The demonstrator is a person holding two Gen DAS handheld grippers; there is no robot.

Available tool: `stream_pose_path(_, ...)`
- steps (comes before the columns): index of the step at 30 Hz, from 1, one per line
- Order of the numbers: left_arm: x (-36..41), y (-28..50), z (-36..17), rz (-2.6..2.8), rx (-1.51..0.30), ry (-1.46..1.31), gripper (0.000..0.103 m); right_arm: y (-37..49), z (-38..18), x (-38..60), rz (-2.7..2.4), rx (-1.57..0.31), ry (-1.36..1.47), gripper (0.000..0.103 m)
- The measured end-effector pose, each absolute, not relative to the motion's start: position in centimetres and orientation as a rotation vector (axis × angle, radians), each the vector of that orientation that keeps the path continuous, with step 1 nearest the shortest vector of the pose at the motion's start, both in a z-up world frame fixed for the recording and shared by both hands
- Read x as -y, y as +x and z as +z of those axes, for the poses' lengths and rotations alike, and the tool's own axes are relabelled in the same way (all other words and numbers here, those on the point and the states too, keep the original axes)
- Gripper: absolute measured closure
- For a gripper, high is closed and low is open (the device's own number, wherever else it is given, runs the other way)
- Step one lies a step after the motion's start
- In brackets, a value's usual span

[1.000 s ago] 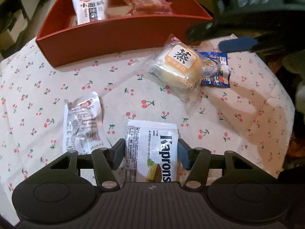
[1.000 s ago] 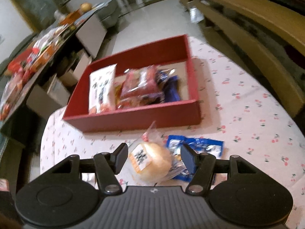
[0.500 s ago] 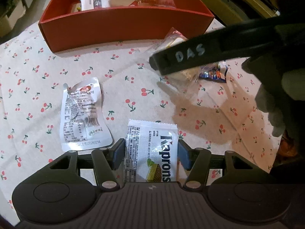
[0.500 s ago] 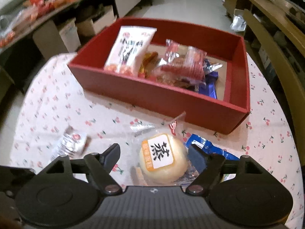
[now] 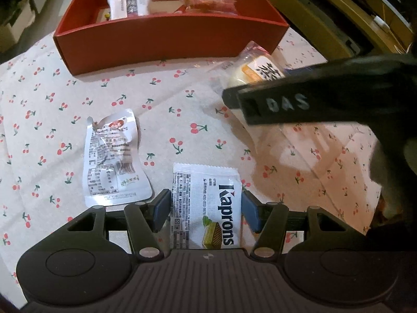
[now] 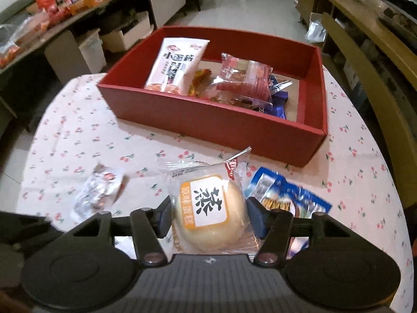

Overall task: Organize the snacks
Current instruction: 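Move left tool onto the white Kaprons packet while right approaches the round bun, then grasp the Kaprons packet with left tool while right grasps the round bun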

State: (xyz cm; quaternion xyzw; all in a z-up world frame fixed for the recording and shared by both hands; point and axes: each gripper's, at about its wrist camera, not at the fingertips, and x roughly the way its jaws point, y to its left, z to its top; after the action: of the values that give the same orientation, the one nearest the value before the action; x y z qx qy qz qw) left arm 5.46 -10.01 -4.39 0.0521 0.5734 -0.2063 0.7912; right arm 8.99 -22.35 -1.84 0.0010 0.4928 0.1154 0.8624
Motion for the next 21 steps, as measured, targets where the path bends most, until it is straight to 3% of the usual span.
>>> stream_pose_path(8, 10.4, 4.5, -5.5, -0.438, -1.231, 0.163, 0.024, 4.4, -1.6, 24.4, 0.194, -1.047, 0.092, 0.029)
stream_pose_path(13, 10.7, 4.2, -5.4, -0.417, -1.213, 0.171, 0.037, 4.0, -1.7, 25.4, 0.169, -1.050, 0.115, 0.029)
stream_pose_path(21, 10.5, 4.3, -4.4, -0.406, -1.195, 0.141, 0.038, 3.2, -1.8, 25.2, 0.161, -1.052, 0.086, 0.029)
